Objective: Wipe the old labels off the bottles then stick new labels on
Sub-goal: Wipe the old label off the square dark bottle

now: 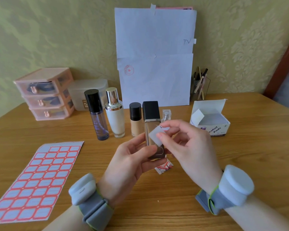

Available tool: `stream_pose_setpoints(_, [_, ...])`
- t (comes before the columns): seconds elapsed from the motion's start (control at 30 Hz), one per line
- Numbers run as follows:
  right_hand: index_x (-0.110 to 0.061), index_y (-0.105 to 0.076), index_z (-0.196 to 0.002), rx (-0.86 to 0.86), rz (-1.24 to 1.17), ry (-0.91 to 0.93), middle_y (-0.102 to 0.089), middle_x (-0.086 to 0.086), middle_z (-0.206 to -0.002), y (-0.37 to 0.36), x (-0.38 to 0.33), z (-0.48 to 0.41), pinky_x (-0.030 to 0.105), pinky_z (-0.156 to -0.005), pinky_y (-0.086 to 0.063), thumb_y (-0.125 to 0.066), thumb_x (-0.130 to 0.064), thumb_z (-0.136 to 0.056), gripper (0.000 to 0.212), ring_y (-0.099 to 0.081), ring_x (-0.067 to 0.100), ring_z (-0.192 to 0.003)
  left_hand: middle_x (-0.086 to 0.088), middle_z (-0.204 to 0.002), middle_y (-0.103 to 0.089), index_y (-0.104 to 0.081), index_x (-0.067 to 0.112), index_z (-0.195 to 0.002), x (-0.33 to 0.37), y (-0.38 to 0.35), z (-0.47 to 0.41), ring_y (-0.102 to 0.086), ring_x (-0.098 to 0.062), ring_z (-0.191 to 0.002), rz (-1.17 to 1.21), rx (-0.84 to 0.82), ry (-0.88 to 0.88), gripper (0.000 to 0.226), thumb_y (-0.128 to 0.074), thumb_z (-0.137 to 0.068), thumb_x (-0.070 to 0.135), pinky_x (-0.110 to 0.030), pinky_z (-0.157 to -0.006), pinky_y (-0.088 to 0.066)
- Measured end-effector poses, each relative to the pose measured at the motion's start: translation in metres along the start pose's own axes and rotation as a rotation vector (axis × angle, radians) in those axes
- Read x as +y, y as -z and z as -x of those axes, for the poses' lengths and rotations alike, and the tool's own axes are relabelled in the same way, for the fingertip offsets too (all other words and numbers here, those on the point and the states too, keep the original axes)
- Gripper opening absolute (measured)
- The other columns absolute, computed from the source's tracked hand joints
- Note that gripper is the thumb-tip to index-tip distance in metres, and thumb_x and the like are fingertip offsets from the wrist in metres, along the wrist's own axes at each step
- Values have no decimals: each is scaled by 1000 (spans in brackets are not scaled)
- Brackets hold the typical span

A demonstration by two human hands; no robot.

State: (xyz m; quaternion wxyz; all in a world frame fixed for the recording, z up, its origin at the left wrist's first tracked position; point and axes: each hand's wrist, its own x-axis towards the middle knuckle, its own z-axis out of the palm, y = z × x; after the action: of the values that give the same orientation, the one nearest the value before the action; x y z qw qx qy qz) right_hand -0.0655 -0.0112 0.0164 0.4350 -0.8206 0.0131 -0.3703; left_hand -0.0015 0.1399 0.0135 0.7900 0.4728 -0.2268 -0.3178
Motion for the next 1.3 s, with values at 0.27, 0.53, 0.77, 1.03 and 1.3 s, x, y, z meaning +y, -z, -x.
stream_pose_setpoints(0.27, [-34, -59, -88, -13, -75, -115, -68, -5, -73, -2, 1, -1, 42, -50, -56, -73, -48, -79, 22, -64, 18, -53, -25, -115, -71, -68, 6, -122, -3, -3, 1, -72, -35, -105, -54, -23, -4, 38, -65, -83, 5, -33, -80, -61])
stream_pose_setpoints(0.53, [-24, -60, -97, -99, -234, -169, -66, 2, -73, 0, 4, 0, 32, -48, -55, -71, -25, -89, 13, -68, 20, -59, -26, -115, -72, -71, 11, -119, -2, -2, 2, -72, -39, -105, -37, -30, -11, 33, -67, -88, 0, -32, -80, -61])
stream_pose_setpoints(0.77, [-11, -58, -88, -5, -335, -213, -63, 4, -60, -2, 4, -2, 32, -39, -51, -61, -27, -96, 18, -60, 20, -43, -25, -116, -72, -73, 12, -118, -3, -3, 3, -71, -38, -107, -95, -51, -14, 36, -62, -85, 3, -37, -85, -60])
stream_pose_setpoints(1.03, [-14, -63, -90, 181, -404, -208, -71, 0, -73, 9, 1, -8, 26, -39, -48, -66, -12, -92, 5, -62, 18, -46, -23, -118, -71, -70, 3, -117, 4, -1, 1, -72, -36, -106, 12, 21, 18, 36, -66, -82, 2, -31, -74, -62])
stream_pose_setpoints(1.3, [-13, -75, -90, 80, 44, 219, -66, -5, -82, 0, 2, 1, 23, -52, -49, -72, -14, -89, 3, -62, 12, -61, -24, -117, -71, -73, 10, -117, 1, 1, 1, -71, -33, -109, -3, -8, 0, 35, -62, -84, 4, -32, -79, -61])
